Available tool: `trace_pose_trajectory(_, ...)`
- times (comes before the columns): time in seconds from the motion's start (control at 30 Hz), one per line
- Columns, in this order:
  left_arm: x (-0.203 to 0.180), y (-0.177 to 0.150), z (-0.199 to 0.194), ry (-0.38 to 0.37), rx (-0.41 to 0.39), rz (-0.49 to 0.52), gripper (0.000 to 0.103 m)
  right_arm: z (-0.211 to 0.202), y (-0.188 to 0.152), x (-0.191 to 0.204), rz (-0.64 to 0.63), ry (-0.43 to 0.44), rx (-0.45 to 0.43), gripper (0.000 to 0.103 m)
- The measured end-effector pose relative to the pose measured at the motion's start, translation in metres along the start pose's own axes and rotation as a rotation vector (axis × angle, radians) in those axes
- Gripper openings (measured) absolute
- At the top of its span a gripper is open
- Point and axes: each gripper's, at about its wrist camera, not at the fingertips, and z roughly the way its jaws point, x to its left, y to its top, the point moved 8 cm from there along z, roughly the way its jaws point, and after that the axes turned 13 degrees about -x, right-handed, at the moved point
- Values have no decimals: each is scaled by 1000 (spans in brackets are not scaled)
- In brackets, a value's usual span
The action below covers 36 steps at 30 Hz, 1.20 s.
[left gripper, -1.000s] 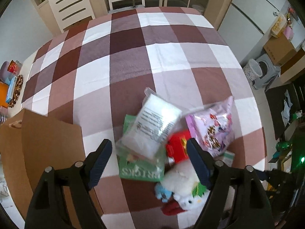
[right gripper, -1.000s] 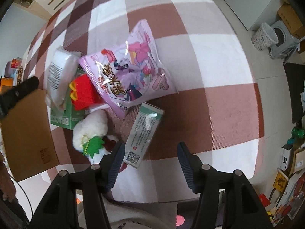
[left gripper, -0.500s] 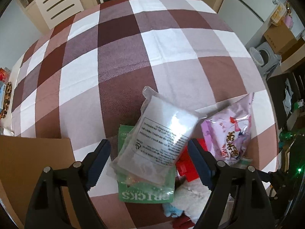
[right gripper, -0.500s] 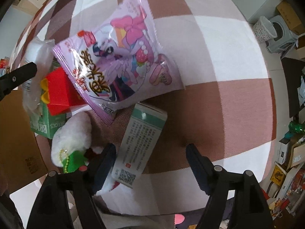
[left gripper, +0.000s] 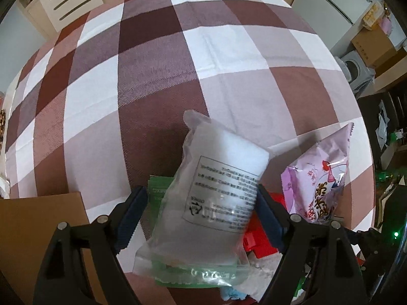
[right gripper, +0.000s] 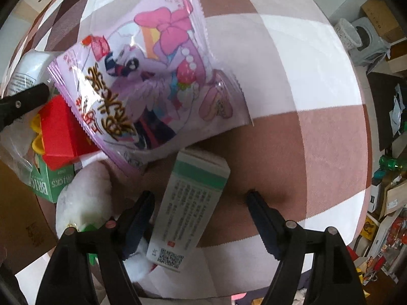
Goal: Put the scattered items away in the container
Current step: 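Grasp the white bag with the left tool while the right tool grasps the white-green medicine box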
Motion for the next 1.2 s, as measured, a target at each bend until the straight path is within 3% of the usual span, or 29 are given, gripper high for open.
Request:
trace_pose_trajectory(0.17, 1, 0, 2, 10, -2, 17, 82, -1, 0, 2, -4, 5, -24, 78)
trace_pose_trajectory(0.27, 2, 1, 2, 22, -5, 28, 76, -1, -1, 4, -17, 4, -31, 77)
trace_pose_trajectory(0.33, 4, 3, 0, 13, -5, 21, 74, -2, -2, 4, -26, 2, -36, 72)
trace_pose_trajectory(0.43, 7, 4, -5, 4, -17, 16, 58, -4, -1, 4, -25, 15, -43, 60)
trace_pose_trajectory(0.53, 7, 5, -7, 0, -12, 13, 53, -7, -1, 5, -14, 41, -40, 46)
trace_pose_trajectory(0.6, 6, 5, -9, -1, -14, 12, 50, -9, -1, 5, -7, 55, -39, 44)
trace_pose_trajectory(0.9, 0, 3, -23, 0, -36, 29, 49, -23, 0, 10, -13, 72, -68, 43)
trace_pose_trajectory(1.2, 7, -3, -14, 20, -11, 15, 49, -8, -18, 14, 18, 70, -24, 43)
